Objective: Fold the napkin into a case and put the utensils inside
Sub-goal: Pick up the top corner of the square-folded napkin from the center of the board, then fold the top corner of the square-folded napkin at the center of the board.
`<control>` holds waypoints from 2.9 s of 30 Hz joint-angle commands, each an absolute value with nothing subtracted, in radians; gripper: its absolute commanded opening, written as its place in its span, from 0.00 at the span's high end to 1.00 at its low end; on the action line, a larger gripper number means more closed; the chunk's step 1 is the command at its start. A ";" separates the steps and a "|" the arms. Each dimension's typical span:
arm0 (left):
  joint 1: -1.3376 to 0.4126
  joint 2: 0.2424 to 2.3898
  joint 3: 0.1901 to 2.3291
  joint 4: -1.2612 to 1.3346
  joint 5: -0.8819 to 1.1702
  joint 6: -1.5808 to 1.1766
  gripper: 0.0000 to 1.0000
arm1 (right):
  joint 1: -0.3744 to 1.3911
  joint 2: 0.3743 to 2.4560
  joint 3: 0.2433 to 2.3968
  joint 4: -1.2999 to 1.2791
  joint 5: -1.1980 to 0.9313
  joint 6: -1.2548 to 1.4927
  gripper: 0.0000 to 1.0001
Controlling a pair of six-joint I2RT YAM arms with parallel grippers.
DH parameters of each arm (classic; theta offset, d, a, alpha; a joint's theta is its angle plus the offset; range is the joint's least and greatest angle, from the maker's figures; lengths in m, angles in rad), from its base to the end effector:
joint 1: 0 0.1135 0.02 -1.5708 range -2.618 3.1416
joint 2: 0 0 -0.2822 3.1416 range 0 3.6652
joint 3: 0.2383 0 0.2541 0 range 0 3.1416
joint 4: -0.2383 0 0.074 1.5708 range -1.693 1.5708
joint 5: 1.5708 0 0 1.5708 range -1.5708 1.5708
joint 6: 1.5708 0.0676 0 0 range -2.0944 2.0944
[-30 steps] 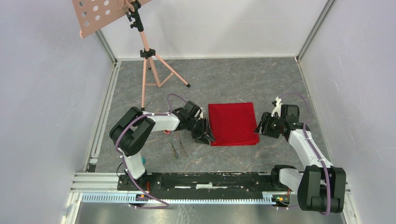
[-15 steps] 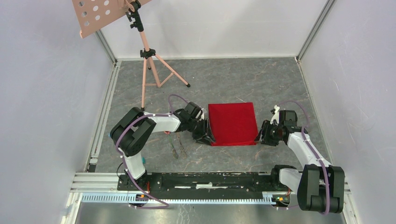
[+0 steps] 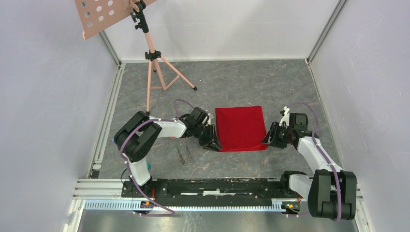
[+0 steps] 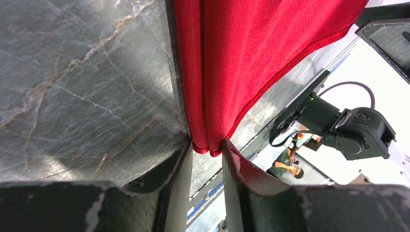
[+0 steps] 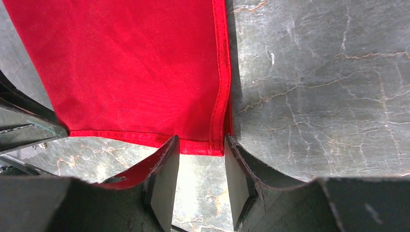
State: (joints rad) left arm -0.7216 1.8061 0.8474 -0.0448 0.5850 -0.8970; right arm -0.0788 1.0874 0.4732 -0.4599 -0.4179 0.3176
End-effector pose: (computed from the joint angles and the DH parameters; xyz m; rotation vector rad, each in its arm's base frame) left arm 0.2357 -0.2571 0.1104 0.0004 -2.8709 1.1977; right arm 0.1915 0.0124 0.1507 0.3792 2.6062 0.6331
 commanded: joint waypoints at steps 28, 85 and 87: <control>-0.728 1.841 0.824 -0.063 0.538 -0.910 0.69 | -0.080 0.995 0.413 -0.340 -0.451 0.443 0.53; -0.729 1.860 0.777 -0.058 0.479 -0.913 0.86 | 0.328 1.841 1.001 0.249 -0.556 0.692 1.00; -0.728 1.855 0.778 -0.059 0.482 -0.913 0.84 | 0.328 1.853 1.006 0.253 -0.558 0.691 0.99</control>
